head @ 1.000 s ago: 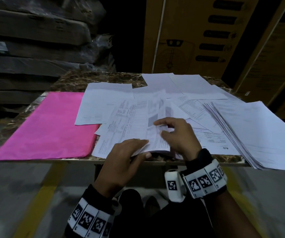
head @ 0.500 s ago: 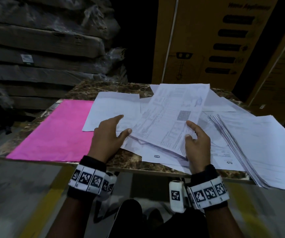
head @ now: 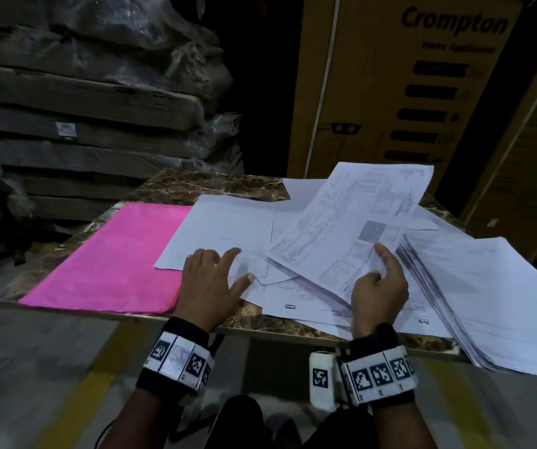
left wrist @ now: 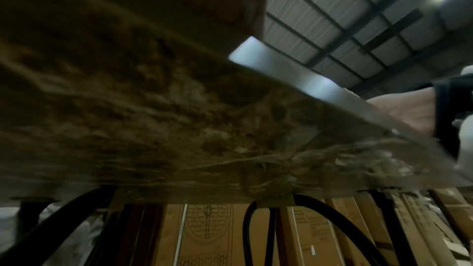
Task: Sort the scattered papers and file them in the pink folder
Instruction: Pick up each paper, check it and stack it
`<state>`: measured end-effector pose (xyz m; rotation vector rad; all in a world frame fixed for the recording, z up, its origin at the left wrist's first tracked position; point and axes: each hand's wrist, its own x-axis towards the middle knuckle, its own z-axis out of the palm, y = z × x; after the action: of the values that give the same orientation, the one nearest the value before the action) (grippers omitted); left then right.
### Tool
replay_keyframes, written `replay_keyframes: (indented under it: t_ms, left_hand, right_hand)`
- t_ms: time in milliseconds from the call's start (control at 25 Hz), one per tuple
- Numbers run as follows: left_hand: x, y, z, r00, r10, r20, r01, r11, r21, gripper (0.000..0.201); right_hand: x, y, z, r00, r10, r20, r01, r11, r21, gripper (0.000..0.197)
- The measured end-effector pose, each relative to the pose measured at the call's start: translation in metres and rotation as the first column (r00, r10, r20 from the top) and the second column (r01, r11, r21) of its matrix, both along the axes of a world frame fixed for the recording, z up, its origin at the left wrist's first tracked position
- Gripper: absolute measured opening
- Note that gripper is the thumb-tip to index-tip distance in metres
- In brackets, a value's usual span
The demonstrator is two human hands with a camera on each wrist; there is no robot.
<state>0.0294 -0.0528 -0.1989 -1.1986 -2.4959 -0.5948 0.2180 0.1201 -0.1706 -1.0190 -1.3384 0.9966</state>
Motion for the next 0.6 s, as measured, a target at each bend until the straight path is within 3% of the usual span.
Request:
replay_keyframes:
  t_ms: [160,240,440,600]
  left_hand:
    - [0.006,0.001,0.002,0.985,0.018,0.174,0.0,0.995,-0.104,0.097]
    - [0.008,-0.001,0.005,0.976,-0.007,0.219,0.04,0.989,-0.145,0.097]
    - [0.012,-0.004,0.001,0.983,-0.155,0.098,0.152,0.988,0.039,0.071]
    - [0.015,-0.005,-0.002,0.937,-0.337,0.096,0.295,0.906,0.303,0.043]
  right_hand:
    - [-0.003,0.003,-0.003,0.995,0.096,-0.014,-0.097,0.995,-0.033,0.053]
    - [-0.006,0.004,-0.006,0.986,0.167,0.002,-0.167,0.985,-0.05,0.053]
    - [-0.003,0.003,-0.007,0.978,0.209,-0.016,-0.209,0.973,-0.092,0.051]
    - [-0.004,0.004,-0.002,0.982,0.191,-0.011,-0.191,0.978,-0.083,0.048]
